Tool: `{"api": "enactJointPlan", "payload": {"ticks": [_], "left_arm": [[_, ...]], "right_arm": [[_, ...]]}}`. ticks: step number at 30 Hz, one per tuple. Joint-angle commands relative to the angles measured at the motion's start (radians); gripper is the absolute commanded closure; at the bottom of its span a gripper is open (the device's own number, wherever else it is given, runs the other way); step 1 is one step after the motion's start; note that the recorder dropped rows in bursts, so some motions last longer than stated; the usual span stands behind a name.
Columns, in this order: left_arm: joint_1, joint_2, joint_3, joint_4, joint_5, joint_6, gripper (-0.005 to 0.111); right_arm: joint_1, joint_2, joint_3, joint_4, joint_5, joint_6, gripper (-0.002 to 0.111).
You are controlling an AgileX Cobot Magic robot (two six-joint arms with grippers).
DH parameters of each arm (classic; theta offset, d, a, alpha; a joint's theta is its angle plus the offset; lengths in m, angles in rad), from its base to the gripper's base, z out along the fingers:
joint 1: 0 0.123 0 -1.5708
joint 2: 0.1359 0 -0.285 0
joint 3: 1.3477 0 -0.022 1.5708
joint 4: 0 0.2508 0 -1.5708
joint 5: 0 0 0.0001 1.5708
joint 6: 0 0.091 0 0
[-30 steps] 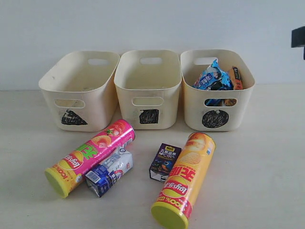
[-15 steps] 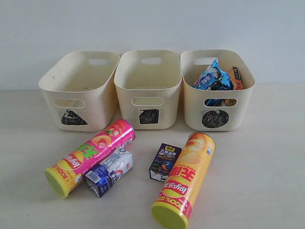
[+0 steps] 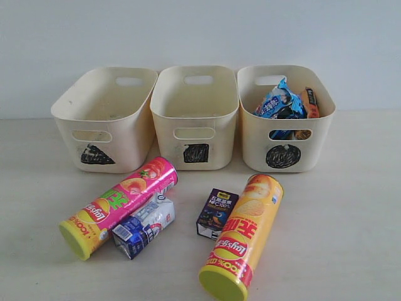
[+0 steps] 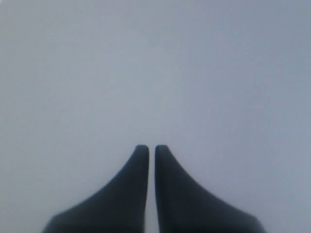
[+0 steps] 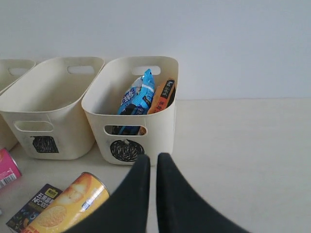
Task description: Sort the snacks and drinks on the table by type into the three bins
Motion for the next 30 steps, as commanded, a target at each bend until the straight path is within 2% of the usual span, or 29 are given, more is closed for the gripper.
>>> {"api": "enactJointPlan", "payload": {"ticks": [1,4,5,6,7,8,9,12,18,24,28,30], "left_arm": [[0.0,0.013,-0.162,0.078,0.302,-0.023,0.102],[-0.004,0.087,-0.315,0.29,0.438,-0.102,0.102],[-0.024,0.136,-0.384,0.361,0.524,-0.117,0.102],[-0.036,0.157,-0.414,0.378,0.571,-0.111,0.102],[-0.063,0.209,-0.487,0.378,0.712,-0.061,0.102],[-0.078,0.243,-0.53,0.363,0.798,-0.012,0.102],[-0.107,0.32,-0.614,0.306,0.965,0.109,0.102],[-0.151,0.531,-0.779,0.036,1.315,0.504,0.102],[-0.199,0.777,-0.884,-0.22,1.515,0.671,0.102],[-0.199,0.893,-0.953,-0.309,1.597,0.741,0.101],[-0.199,0.98,-1.008,-0.286,1.607,0.773,0.084],[-0.199,1.039,-1.029,-0.287,1.607,0.773,0.068]], "right_arm": [[-0.002,-0.004,0.005,-0.006,0.007,-0.007,0.107],[-0.002,-0.004,0.005,-0.006,0.022,-0.007,0.107],[-0.002,-0.004,0.005,-0.006,0.044,-0.007,0.107],[-0.002,-0.004,0.005,-0.006,0.055,-0.007,0.107],[-0.002,-0.004,0.005,-0.006,0.065,-0.007,0.107],[-0.002,-0.004,0.005,-0.006,0.065,-0.007,0.107],[-0.002,-0.004,0.005,-0.006,0.065,-0.007,0.107],[-0.002,-0.004,0.005,-0.006,0.065,-0.007,0.107],[-0.002,-0.004,0.005,-0.006,0.067,-0.007,0.107],[-0.002,-0.004,0.005,-0.006,0.067,-0.007,0.107],[-0.002,-0.004,0.005,-0.006,0.067,-0.007,0.107],[-0.002,-0.004,0.005,-0.006,0.067,-0.007,0.107]]}}
